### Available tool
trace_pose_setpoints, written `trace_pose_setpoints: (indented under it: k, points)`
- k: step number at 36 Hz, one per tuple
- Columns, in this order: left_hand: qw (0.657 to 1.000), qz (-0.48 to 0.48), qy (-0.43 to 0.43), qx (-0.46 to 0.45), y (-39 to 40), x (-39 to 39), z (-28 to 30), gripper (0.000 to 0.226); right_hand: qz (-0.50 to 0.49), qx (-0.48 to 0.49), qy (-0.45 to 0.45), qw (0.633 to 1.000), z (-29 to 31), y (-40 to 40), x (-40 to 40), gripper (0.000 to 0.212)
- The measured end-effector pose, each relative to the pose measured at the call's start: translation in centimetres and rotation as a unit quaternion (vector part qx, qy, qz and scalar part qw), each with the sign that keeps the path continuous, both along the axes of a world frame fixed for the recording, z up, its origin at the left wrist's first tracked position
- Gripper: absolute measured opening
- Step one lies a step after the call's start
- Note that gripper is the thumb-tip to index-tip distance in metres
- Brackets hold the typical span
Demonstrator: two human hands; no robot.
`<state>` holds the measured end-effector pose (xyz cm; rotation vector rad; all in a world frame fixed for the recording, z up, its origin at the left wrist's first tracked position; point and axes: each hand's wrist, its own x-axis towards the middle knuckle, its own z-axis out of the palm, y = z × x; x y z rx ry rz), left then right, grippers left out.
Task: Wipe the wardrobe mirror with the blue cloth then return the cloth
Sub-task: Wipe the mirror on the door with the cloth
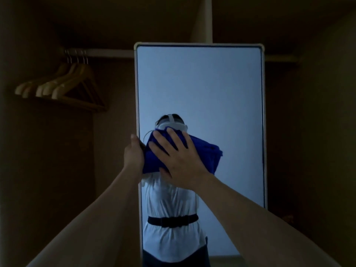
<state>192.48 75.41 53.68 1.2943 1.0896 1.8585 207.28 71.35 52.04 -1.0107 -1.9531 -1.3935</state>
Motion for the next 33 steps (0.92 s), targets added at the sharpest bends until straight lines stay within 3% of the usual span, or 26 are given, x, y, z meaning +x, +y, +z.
trace_pose_setpoints:
  k: [4,8,13,23,33]
  points:
    - [0.999,-0.002,-0.028,0.025,-0.2,0.5,0.0,0.053,0.004,0.007,0.013,1.0,2.5,0.1,-0.6,0.066]
    - [0.998,0.046,0.005,0.047,-0.4,0.8,-0.2,0.037,0.016,0.01,0.038,0.999,5.3,0.4,-0.9,0.065]
    - [0.996,0.069,-0.042,0.031,-0.4,1.4,-0.2,0.054,0.006,0.017,0.08,0.997,9.4,0.8,-1.5,0.065]
    - [0.99,0.126,-0.044,0.035,0.5,1.5,-0.5,0.052,0.005,0.067,0.146,0.987,16.5,1.4,-2.6,0.061]
    - [0.99,0.124,-0.039,0.048,-0.2,1.8,-0.6,0.055,0.014,0.087,0.208,0.974,21.0,1.8,-2.4,0.064]
